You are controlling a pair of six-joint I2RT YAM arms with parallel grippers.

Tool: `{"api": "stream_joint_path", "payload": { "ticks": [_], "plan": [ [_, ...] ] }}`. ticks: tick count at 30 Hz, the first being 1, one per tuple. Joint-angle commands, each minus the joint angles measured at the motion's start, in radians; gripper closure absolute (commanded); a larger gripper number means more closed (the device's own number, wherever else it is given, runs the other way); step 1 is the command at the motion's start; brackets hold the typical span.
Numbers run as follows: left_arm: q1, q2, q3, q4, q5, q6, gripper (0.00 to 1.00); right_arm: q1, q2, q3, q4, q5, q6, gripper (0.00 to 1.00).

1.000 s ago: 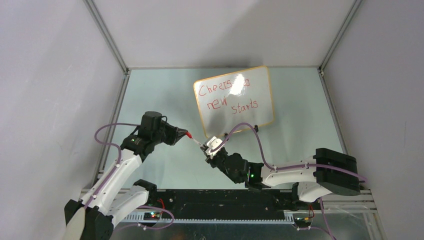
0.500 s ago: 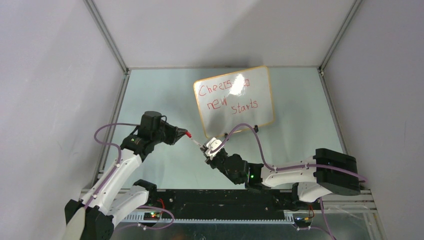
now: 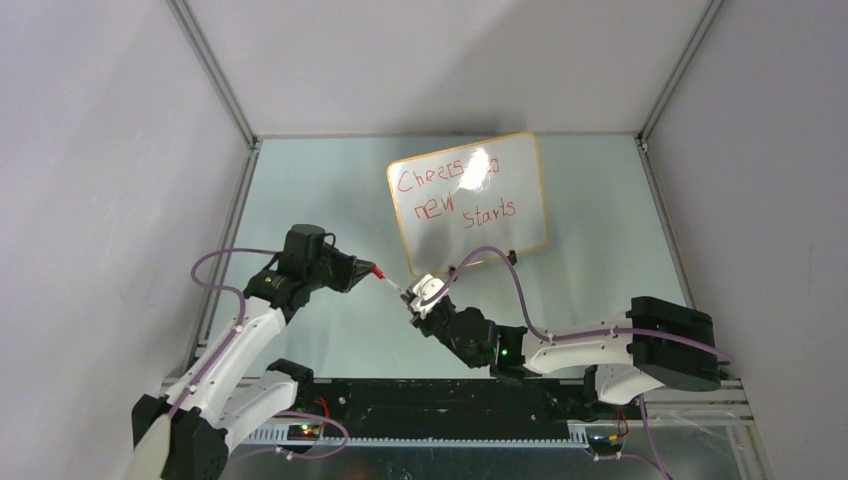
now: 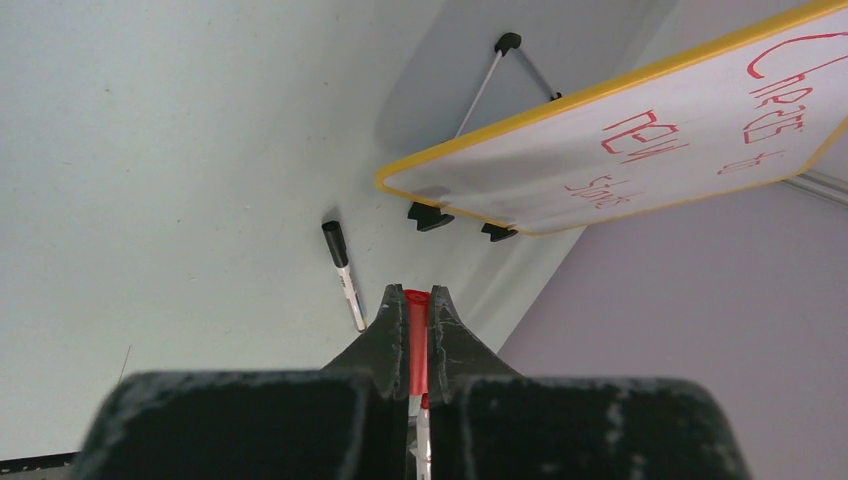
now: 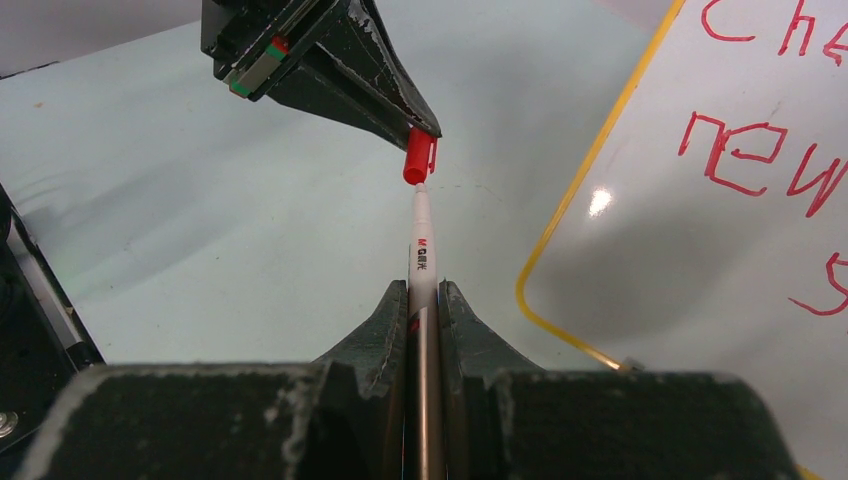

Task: Write a sentence on the whiteboard
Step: Insert the whiteboard marker without the cap into the pen cap.

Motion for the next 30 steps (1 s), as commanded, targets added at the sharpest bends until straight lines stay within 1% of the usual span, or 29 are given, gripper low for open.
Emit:
{"api": "stream_joint_path", "payload": {
  "ticks": [1,23,30],
  "plan": [
    [0.009,0.0,-0.001,0.028,0.018,0.02,1.0,-0.007,-0.013,0.043,0.045,0.002,-0.006,1.0],
    [0.009,-0.004,-0.002,0.039,0.027,0.012,1.0,-0.013,0.005,0.058,0.027,-0.009,0.003,1.0],
    [0.011,-0.006,0.006,0.034,0.014,0.012,1.0,-0.005,-0.001,0.057,0.014,0.01,-0.002,1.0]
  ]
}}
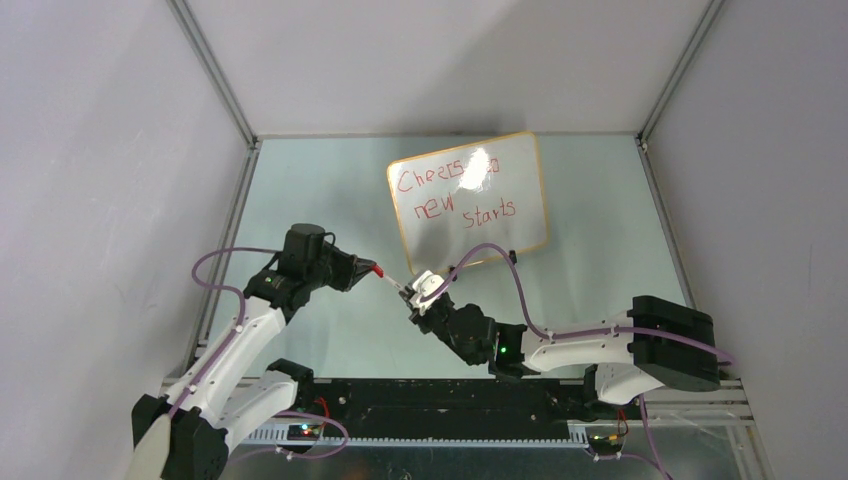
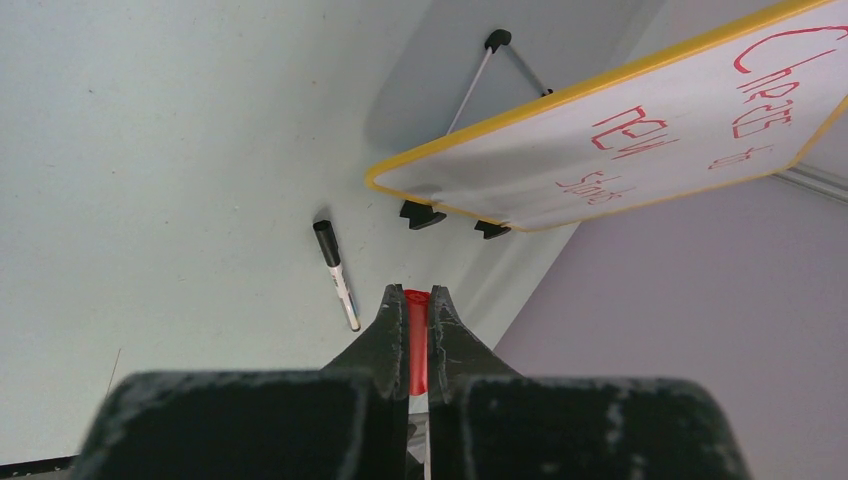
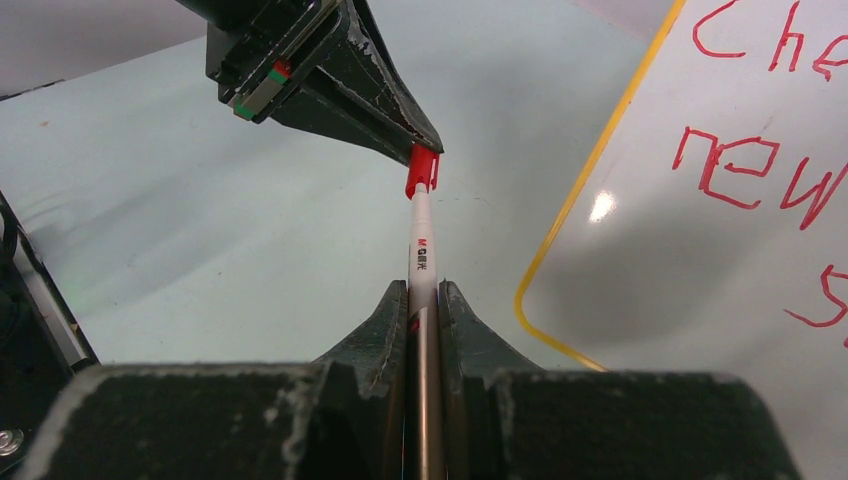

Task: Write a sentence on the whiteboard
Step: Insert the whiteboard marker without the cap into the pen cap.

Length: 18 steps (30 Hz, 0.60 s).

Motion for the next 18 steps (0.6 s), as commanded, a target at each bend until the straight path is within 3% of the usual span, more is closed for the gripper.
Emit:
{"api": "stream_joint_path", "payload": {
  "ticks": [1,18],
  "plan": [
    [0.012,-0.007,0.006,0.019,0.005,0.013,1.0,0.008,-0.001,0.038,0.013,0.023,-0.004,1.0],
    [0.02,-0.006,0.021,0.022,0.016,0.009,1.0,0.022,0.003,0.037,0.005,0.045,-0.008,1.0]
  ]
}}
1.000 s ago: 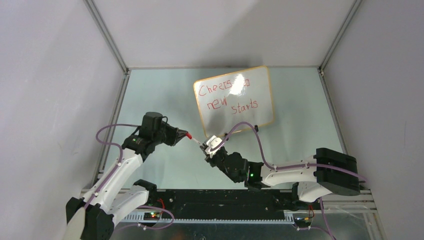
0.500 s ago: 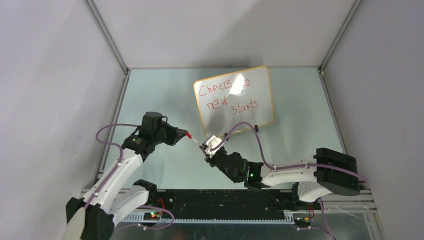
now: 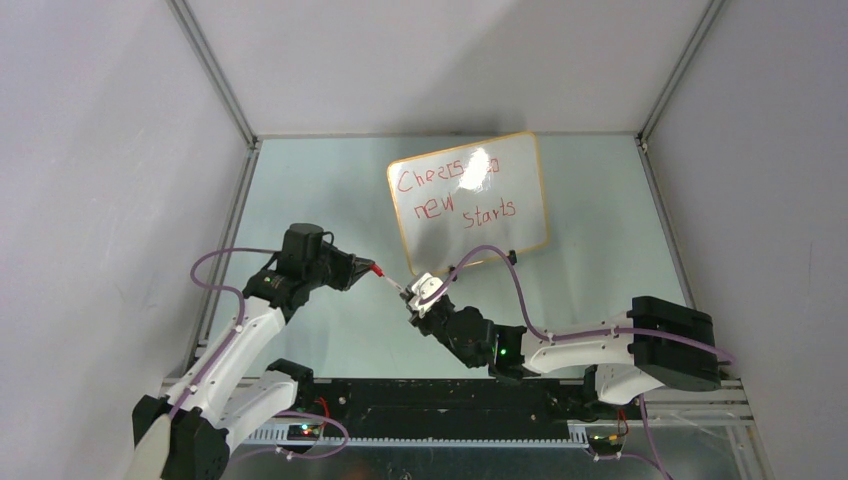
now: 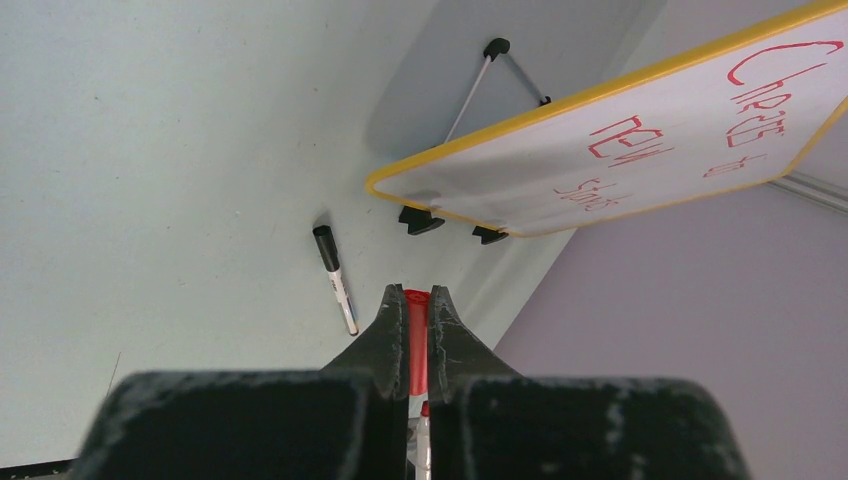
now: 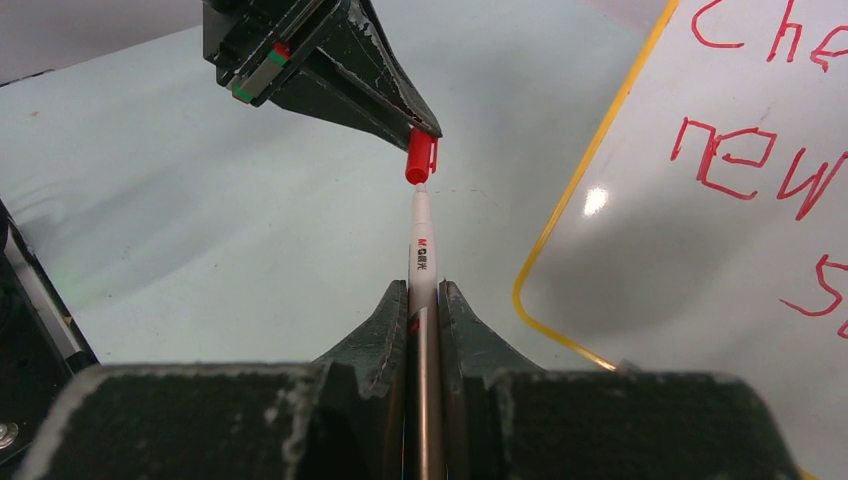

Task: Write a sentence on the whiteboard
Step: Insert the whiteboard marker without the cap into the pen cap.

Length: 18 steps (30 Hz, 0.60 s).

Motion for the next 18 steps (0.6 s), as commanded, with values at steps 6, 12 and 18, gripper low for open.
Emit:
{"api": "stream_joint_path", "payload": {
  "ticks": [6,12,18],
  "plan": [
    [0.007,-0.013,0.022,0.024,0.034,0.009,1.0,-0.001,0.005,0.037,0.027,0.009,-0.006,1.0],
    [0.008,-0.016,-0.004,0.049,0.06,-0.006,1.0,-0.006,0.005,0.037,0.035,-0.001,-0.005,1.0],
    [0.007,-0.019,0.001,0.05,0.063,-0.006,1.0,-0.009,0.007,0.038,0.036,-0.004,-0.002,1.0]
  ]
}}
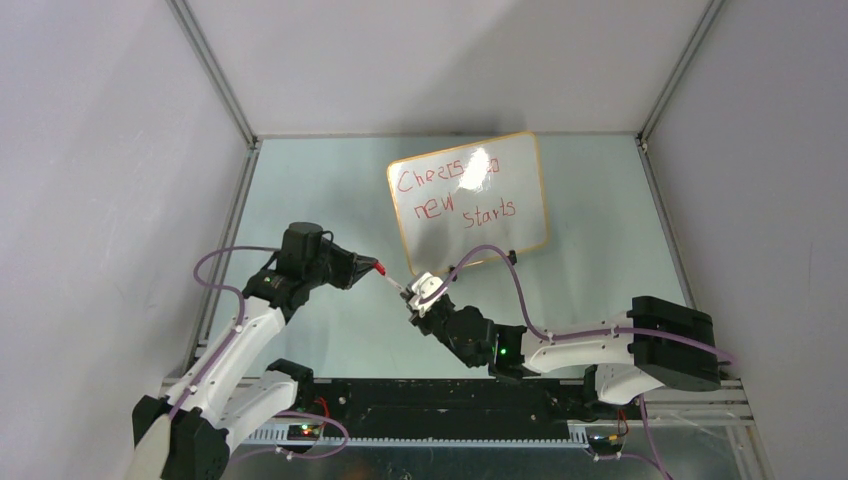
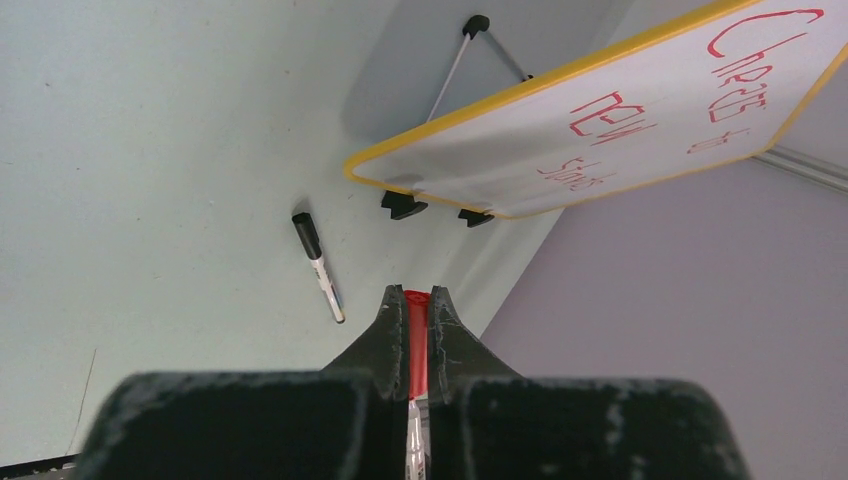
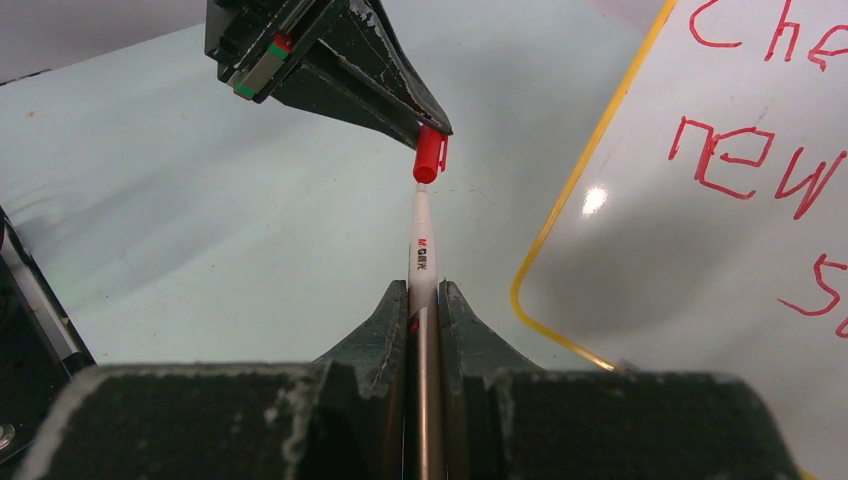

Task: Write a sentence on the whiteboard
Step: Insert the whiteboard marker without the cap into the pen cap.

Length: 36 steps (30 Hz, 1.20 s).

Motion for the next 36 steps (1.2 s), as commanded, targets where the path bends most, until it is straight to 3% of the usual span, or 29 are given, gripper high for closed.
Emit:
{"api": "stream_joint_path", "payload": {
  "ticks": [1,19,32,36],
  "plan": [
    [0.007,-0.02,0.001,0.022,0.023,-0.004,1.0,-0.007,0.008,0.039,0.039,-0.004,-0.001,1.0],
    [-0.026,-0.061,-0.029,0.033,0.032,-0.035,1.0,-0.025,0.038,0.071,0.008,-0.019,0.011,1.0],
    [-0.126,-0.097,-0.01,0.033,0.032,-0.095,1.0,-0.044,0.12,0.137,-0.017,0.002,-0.003,1.0],
    [-0.169,-0.13,0.001,0.036,0.039,-0.133,1.0,-0.042,0.168,0.146,0.043,0.051,-0.05,1.0]
  ]
}}
